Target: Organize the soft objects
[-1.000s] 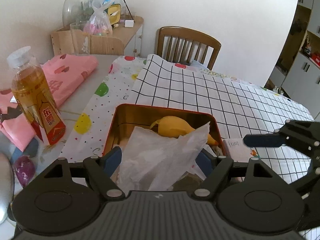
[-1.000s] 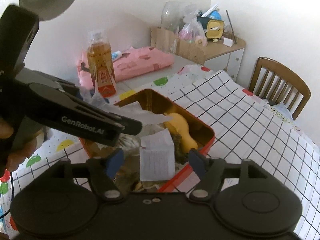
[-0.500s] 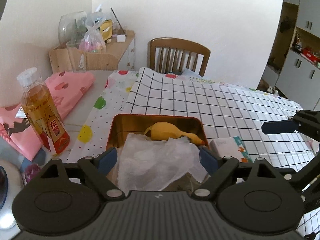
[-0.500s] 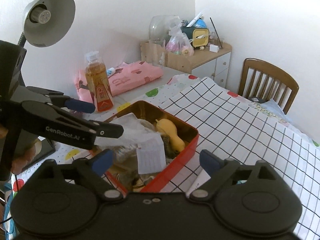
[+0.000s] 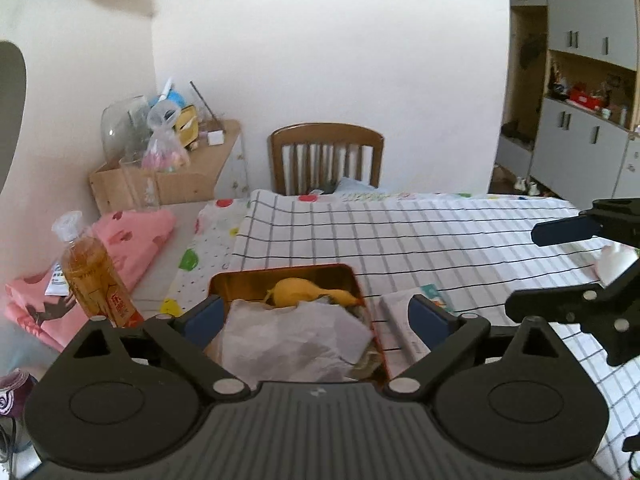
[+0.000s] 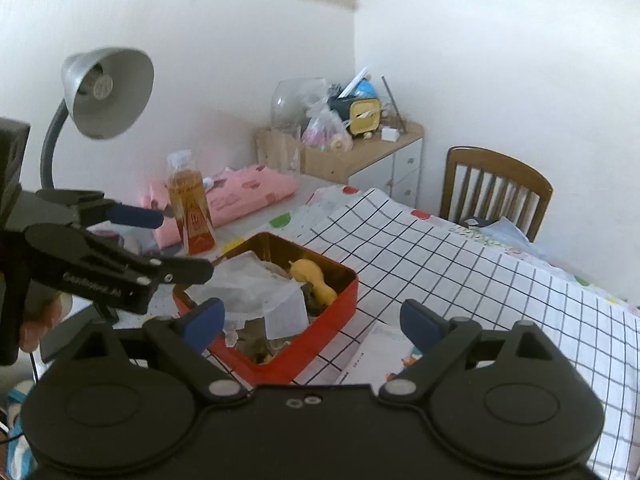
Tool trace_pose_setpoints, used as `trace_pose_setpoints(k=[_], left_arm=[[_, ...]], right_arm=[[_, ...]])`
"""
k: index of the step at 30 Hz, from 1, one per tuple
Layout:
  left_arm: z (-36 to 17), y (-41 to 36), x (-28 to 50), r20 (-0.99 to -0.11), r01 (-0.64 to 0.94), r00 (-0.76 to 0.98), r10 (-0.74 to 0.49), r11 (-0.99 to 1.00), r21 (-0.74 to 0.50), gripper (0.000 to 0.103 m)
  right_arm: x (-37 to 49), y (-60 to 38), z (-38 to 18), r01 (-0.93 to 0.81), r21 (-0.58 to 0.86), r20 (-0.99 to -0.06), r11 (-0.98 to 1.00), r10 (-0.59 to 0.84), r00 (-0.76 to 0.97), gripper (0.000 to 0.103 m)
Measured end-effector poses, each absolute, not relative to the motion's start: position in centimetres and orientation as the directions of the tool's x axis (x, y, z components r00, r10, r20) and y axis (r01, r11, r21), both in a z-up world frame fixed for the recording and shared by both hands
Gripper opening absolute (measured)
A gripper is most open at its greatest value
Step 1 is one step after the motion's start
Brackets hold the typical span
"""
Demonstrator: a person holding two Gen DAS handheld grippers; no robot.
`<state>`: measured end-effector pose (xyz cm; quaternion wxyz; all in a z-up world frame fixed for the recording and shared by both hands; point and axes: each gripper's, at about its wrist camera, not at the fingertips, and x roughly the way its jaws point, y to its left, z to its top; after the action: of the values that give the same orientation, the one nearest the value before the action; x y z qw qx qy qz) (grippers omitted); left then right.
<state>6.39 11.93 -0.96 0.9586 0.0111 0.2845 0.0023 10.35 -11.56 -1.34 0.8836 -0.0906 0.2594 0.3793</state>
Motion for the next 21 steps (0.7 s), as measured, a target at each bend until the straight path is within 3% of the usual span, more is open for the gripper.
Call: trace_pose_setpoints(k=[14,21], left_arm=[[0.8,8.8,2.0,-0.493,-0.044,0.867,0.073,0.997,0.069,0.099],[0.9,7.9,0.8,-0.488,-0.021,0.872,0.031,0.999,0.027,0.099]], right_arm=[[5.6,-16.7,-0.2,-0.638,0.076,-0.453,0.766,0.597,0.662,0.101],[4.1,-17.6,-0.3,-0.622,0.086,-0.452,0.778,0.587,0.672,0.103]])
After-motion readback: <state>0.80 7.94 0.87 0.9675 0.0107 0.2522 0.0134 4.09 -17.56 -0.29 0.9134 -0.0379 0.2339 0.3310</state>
